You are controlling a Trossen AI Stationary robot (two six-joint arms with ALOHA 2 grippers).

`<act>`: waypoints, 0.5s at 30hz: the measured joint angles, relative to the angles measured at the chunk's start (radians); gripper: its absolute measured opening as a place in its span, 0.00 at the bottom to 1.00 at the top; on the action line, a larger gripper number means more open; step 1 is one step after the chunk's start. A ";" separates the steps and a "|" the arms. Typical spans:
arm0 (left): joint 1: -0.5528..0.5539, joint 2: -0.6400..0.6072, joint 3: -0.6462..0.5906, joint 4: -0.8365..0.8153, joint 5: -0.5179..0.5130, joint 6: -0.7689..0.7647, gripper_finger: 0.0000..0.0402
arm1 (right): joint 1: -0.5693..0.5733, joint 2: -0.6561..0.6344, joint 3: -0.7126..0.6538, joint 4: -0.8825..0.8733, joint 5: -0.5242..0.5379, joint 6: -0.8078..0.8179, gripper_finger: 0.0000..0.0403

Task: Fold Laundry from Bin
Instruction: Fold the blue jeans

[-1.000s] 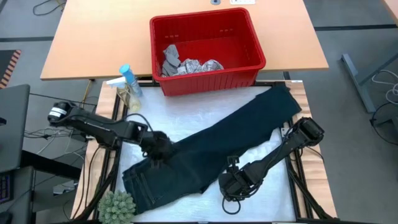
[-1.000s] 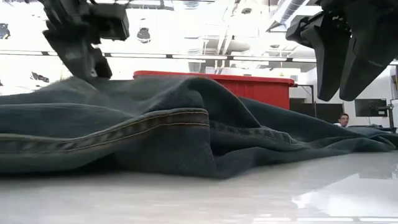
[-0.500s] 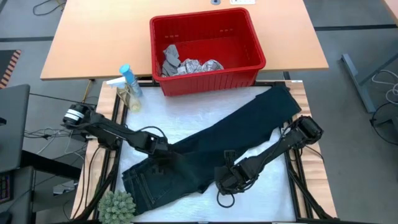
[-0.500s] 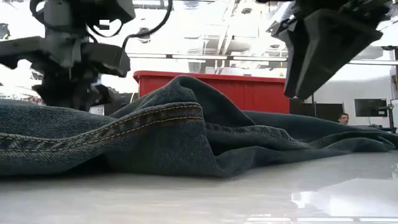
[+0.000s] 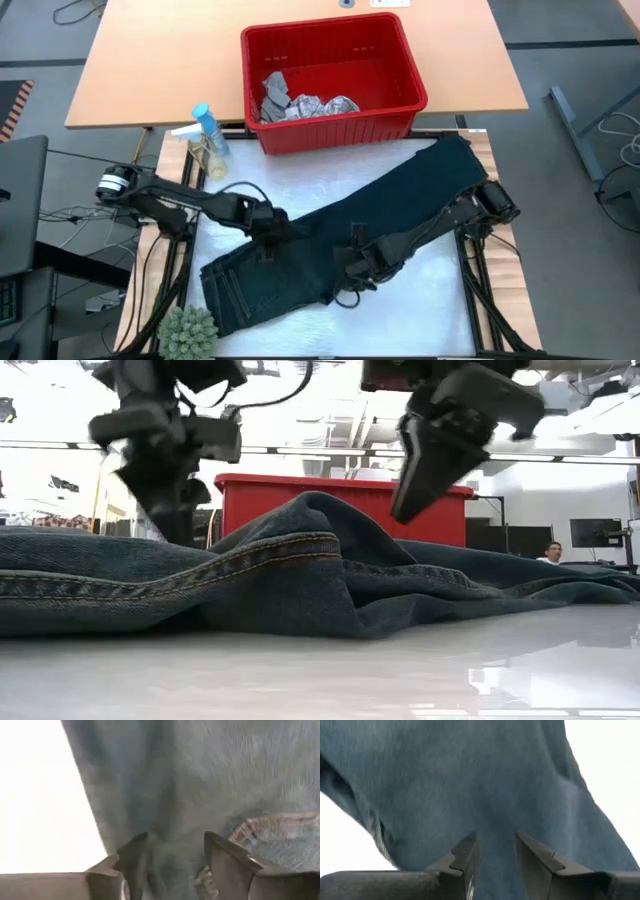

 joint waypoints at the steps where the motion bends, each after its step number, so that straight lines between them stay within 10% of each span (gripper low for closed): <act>1: 0.005 -0.018 0.014 -0.022 -0.007 0.000 0.46 | -0.013 -0.009 0.000 0.011 -0.001 -0.013 0.35; 15: -0.173 -0.188 0.036 -0.029 0.104 -0.308 0.31 | -0.305 -0.029 0.001 0.284 -0.404 -0.264 0.16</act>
